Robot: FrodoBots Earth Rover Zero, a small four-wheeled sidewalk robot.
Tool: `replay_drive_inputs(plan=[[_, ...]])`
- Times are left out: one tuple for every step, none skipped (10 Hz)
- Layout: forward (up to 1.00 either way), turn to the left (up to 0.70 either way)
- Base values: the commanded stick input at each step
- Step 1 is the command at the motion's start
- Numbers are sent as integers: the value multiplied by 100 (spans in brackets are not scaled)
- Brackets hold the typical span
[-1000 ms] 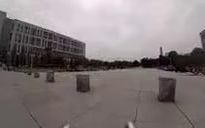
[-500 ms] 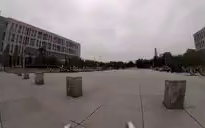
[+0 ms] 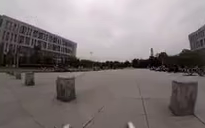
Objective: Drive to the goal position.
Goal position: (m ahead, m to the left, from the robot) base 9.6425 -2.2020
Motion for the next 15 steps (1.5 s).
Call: replay_drive_inputs(plan=[[70, 0], [70, 0], [70, 0], [70, 0], [70, 0], [70, 0], [70, 0], [70, 0], [70, 0], [70, 0], [70, 0], [70, 0], [70, -4], [70, -14], [70, -14]])
